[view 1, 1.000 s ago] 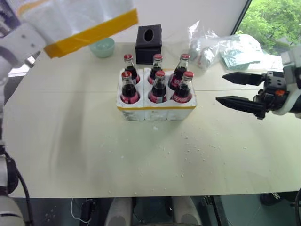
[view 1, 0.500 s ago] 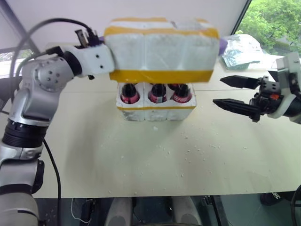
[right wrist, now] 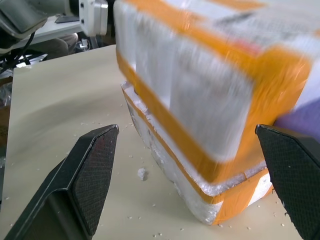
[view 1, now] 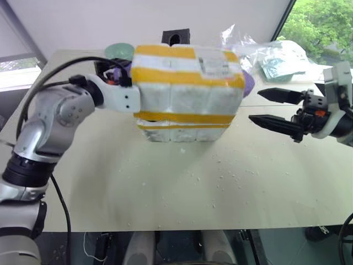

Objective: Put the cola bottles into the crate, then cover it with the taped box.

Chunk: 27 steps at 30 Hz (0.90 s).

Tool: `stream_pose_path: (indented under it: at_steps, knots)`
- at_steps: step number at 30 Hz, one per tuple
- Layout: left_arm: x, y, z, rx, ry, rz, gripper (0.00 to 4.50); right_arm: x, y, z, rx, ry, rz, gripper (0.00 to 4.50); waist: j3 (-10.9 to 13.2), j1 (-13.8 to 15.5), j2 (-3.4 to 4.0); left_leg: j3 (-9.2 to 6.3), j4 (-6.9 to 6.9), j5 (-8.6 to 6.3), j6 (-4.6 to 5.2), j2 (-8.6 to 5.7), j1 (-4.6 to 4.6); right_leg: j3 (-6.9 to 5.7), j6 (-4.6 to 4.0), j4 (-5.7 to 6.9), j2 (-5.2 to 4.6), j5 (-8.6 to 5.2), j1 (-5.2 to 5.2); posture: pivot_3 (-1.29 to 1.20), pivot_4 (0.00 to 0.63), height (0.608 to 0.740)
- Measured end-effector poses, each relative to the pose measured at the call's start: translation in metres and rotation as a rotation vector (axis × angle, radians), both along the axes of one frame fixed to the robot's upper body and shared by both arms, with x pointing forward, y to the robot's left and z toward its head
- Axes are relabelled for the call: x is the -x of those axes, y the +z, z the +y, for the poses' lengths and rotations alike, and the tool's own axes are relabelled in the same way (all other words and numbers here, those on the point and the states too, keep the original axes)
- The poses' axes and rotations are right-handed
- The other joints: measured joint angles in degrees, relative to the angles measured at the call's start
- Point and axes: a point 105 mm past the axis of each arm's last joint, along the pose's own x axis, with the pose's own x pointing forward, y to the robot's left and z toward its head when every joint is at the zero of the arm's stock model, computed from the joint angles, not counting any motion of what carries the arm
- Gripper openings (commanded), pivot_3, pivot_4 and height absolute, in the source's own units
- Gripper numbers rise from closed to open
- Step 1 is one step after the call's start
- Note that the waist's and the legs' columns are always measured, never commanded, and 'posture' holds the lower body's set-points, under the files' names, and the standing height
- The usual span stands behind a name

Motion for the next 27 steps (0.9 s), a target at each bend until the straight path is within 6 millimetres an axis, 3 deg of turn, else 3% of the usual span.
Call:
stream_pose_path:
  at_steps: [4, 7, 13, 15, 17, 20, 23, 27]
  knots:
    - [0.011, -0.013, 0.015, 0.039, 0.035, 0.054, 4.47, -0.001, -0.001, -0.001, -0.009, -0.006, 0.004, 4.50, 0.0, 0.0, 0.00, -0.01, -0.01, 0.00, 0.00, 0.01, 0.02, 0.00, 0.00, 0.01, 0.00, 0.00, 0.00, 0.00, 0.150, 0.737]
    - [0.025, -0.023, 0.028, 0.167, 0.057, 0.158, 4.47, -0.002, -0.001, -0.002, -0.009, -0.006, 0.005, 4.50, 0.0, -0.1, 0.00, -0.01, 0.00, 0.00, 0.00, 0.01, 0.01, 0.00, -0.01, 0.00, 0.00, 0.00, 0.00, 0.00, 0.150, 0.737]
    - [0.059, -0.036, 0.058, 0.804, 0.021, 0.639, 4.47, -0.004, -0.006, -0.007, -0.005, -0.022, 0.023, 4.50, 0.0, 0.0, 0.00, -0.03, 0.04, 0.00, 0.00, 0.03, 0.03, -0.01, -0.01, 0.02, 0.00, -0.01, 0.03, 0.00, 0.150, 0.737]
    - [0.083, -0.025, 0.066, 1.060, -0.088, 0.878, 4.47, -0.005, -0.010, -0.011, -0.003, -0.032, 0.039, 4.50, 0.0, -0.2, 0.00, -0.04, 0.04, 0.00, 0.00, 0.03, 0.03, -0.01, -0.01, 0.01, 0.01, -0.01, 0.04, 0.00, 0.150, 0.737]
    - [0.092, -0.002, 0.073, 1.181, -0.159, 0.955, 4.47, -0.006, -0.013, -0.016, 0.006, -0.045, 0.055, 4.50, 0.0, 0.0, 0.00, -0.08, 0.06, 0.00, 0.00, 0.03, 0.07, -0.03, 0.00, 0.04, 0.02, -0.02, 0.07, 0.00, 0.150, 0.737]
    - [0.096, 0.017, 0.086, 1.249, -0.160, 0.956, 4.47, -0.001, -0.014, -0.017, 0.042, -0.019, 0.065, 4.50, 0.0, -0.1, 0.02, -0.02, 0.02, 0.00, 0.00, 0.02, 0.28, -0.01, -0.01, -0.01, 0.02, -0.04, 0.27, 0.00, 0.150, 0.737]
    - [0.107, 0.014, 0.081, 1.221, -0.200, 1.066, 4.47, 0.004, -0.019, -0.019, 0.065, 0.009, 0.092, 4.50, 0.0, -0.2, 0.02, -0.02, -0.03, -0.01, -0.01, 0.03, 0.28, -0.01, -0.13, -0.05, 0.02, -0.10, 0.25, 0.00, 0.150, 0.737]
    - [0.107, 0.014, 0.080, 1.192, -0.198, 1.088, 4.47, 0.005, -0.020, -0.020, 0.076, 0.012, 0.098, 4.50, 0.0, -0.2, 0.02, -0.02, -0.04, -0.01, -0.01, 0.05, 0.31, -0.01, -0.21, -0.01, 0.03, -0.14, 0.23, 0.00, 0.150, 0.737]
